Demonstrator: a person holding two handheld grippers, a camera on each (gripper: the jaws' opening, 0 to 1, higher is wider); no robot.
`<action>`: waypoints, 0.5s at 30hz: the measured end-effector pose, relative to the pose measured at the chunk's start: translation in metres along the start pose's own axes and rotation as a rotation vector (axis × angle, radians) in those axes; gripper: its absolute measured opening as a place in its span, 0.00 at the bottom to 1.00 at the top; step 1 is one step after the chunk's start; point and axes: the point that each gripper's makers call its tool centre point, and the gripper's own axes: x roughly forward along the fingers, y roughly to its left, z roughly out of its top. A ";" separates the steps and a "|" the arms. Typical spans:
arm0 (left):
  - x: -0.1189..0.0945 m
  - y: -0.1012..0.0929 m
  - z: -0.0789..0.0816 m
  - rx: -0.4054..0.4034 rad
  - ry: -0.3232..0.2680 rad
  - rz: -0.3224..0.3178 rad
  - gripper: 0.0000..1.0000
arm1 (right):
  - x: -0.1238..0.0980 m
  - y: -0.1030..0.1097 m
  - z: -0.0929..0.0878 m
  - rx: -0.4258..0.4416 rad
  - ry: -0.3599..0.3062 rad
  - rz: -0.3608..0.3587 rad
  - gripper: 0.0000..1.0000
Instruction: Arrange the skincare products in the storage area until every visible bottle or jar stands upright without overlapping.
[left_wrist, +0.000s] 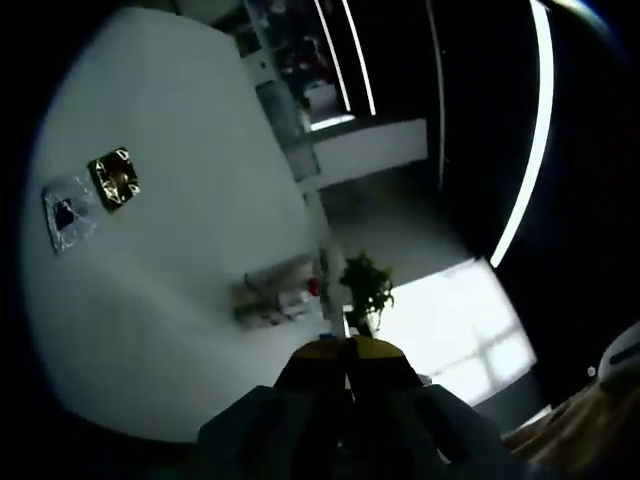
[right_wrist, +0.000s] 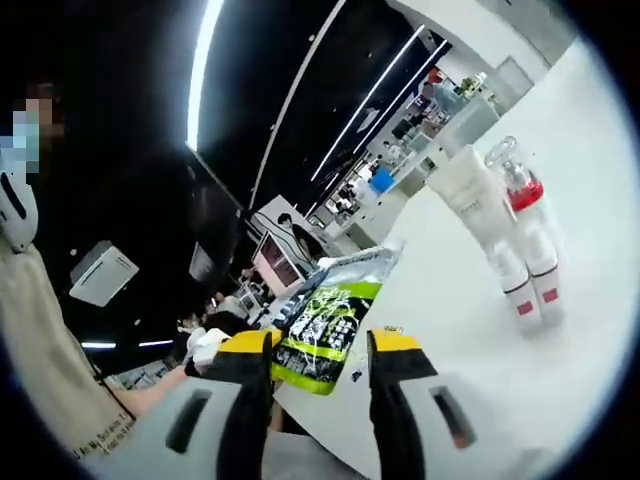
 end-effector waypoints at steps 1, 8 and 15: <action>0.000 0.002 0.001 0.006 0.000 0.006 0.00 | -0.001 -0.003 -0.002 -0.028 0.018 -0.010 0.53; 0.006 0.018 0.004 -0.015 0.004 0.038 0.00 | -0.008 -0.012 -0.009 -0.117 0.095 -0.042 0.76; 0.016 0.028 0.004 -0.004 0.031 0.064 0.00 | -0.019 -0.028 -0.001 -0.123 0.087 -0.105 0.87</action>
